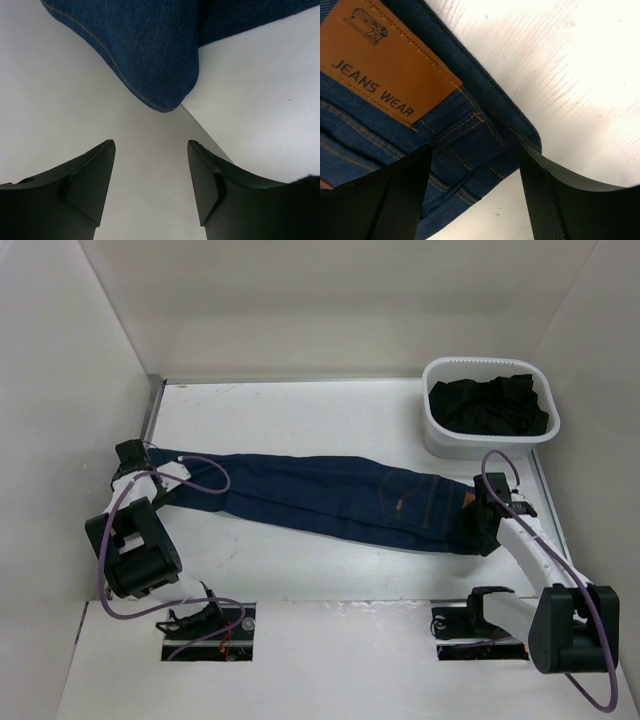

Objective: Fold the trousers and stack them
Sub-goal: Fold the trousers

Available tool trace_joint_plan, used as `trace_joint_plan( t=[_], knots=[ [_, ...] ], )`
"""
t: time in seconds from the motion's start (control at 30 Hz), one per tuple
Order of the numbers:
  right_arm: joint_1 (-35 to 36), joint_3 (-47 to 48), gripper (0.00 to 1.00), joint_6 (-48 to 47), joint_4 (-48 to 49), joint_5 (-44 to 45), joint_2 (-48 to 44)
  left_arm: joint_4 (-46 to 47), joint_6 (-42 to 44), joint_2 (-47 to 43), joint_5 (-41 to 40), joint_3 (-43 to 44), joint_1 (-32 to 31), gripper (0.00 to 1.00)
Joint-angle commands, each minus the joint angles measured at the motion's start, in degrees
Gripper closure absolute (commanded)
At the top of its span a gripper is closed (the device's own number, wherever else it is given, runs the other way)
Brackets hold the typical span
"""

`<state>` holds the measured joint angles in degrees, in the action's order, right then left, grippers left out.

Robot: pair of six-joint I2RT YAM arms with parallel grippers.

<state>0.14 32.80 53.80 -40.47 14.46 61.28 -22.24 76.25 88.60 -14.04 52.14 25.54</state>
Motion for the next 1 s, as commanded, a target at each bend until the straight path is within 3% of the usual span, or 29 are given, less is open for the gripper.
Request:
trace_joint_plan(
  t=[0.0, 0.17, 0.4, 0.47, 0.63, 0.77, 0.97],
  knots=[
    [0.52, -0.28, 0.26, 0.43, 1.53, 1.54, 1.30, 0.79, 0.39, -0.97, 0.77, 0.95, 1.57, 0.41],
    [0.60, 0.69, 0.28, -3.26, 5.13, 3.65, 1.13, 0.88, 0.74, -1.50, 0.86, 0.51, 2.89, 0.41],
    [-0.19, 1.13, 0.54, -2.56, 6.28, -0.13, 1.04, 1.32, 0.74, -2.11, 0.86, -0.55, 3.42, 0.41],
    [-0.63, 1.13, 0.64, -2.56, 6.63, -1.01, 0.95, 1.15, 0.74, -2.20, 0.86, -0.37, 3.77, 0.41],
    [-1.15, 1.22, 1.00, -2.82, 6.37, -1.19, -0.89, 0.71, 2.06, -2.90, 1.12, -0.20, 5.09, 0.42],
    [-2.12, 1.66, 1.00, -3.96, 6.45, -1.19, -3.26, -2.79, 3.56, -4.74, 3.31, -0.29, 6.14, 0.42],
    [-5.89, 4.29, 1.00, -8.09, 6.02, -1.19, -5.11, -19.67, 4.26, -5.98, 15.09, 3.67, 7.29, 0.42]
  ],
)
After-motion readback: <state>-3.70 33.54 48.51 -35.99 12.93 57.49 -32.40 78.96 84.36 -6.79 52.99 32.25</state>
